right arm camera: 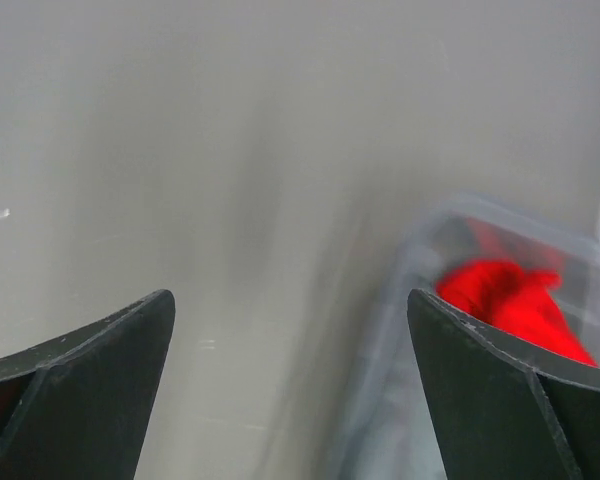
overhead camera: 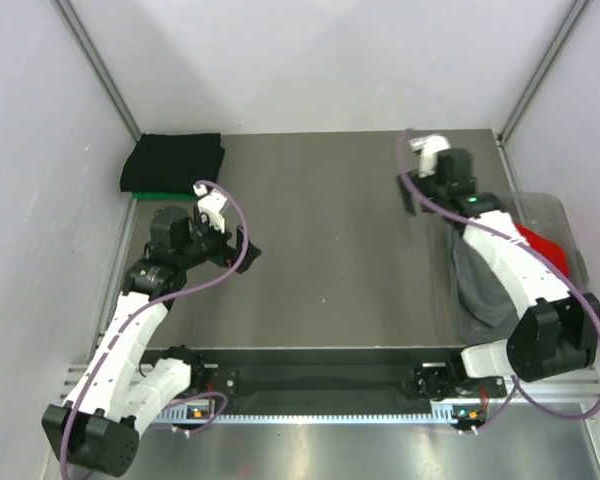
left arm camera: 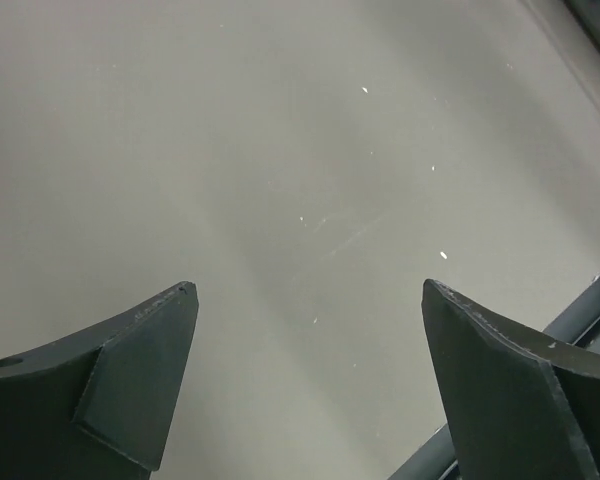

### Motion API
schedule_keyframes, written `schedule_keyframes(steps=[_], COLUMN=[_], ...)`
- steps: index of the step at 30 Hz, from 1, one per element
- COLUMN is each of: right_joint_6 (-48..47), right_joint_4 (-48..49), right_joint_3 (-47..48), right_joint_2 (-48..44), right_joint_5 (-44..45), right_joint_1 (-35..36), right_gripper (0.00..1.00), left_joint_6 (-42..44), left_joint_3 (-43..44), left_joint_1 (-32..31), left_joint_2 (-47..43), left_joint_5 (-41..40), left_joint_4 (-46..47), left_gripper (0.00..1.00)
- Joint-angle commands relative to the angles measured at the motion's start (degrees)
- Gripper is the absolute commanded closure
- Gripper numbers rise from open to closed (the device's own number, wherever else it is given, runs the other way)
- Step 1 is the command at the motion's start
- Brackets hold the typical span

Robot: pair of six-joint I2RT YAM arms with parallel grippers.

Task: Fold and stack the t-shirts
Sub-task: Grab the tshirt from the pile

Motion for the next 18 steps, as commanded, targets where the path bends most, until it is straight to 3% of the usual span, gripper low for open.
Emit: schedule_keyframes(steps=[1, 3, 6, 10, 13, 15, 18], right_joint_6=[2.16, -0.71, -9.13, -17.25, -21.04, -22.62, -23.85], right_joint_4=[-3.16, -4.4, -6.16, -4.77, -2.57, -0.73, -0.01], right_joint_3=[3.78, 4.32, 1.95, -5.34, -12.09, -13.96, -16.25], right_joint_2=[-2.23, -3.63, -6.62, -11.36, -13.31, -13.49, -11.91], right_joint_5=[-11.5, -13.39, -9.1, 0.12, 4.08, 5.5, 7.61], right_joint_1=[-14.38, -22.45, -26.18, -27.94, -29.35, -30.57, -32.42], right_gripper=[0.0, 0.02, 0.12, 0.25, 0.38, 0.52, 0.58], left_joint_6=[3.37, 6.53, 10.14, 11.55, 11.29, 11.11, 11.11], left_joint_3=[-0.27, 0.78, 1.66, 1.14, 0.53, 0.87, 1.84], left_joint_1=[0.56, 0.47, 0.56, 0.56, 0.56, 0.56, 0.56], left_joint_2=[-2.07, -1.73, -0.14, -0.49, -2.34, -2.17, -1.03], left_joint_5=[3.15, -0.37, -4.14, -5.21, -5.3, -4.69, -4.16], left_joint_4=[0.39, -3.64, -8.66, -10.52, -9.29, -9.63, -10.77], left_gripper=[0.03, 0.09, 0.12, 0.14, 0.14, 0.14, 0.14])
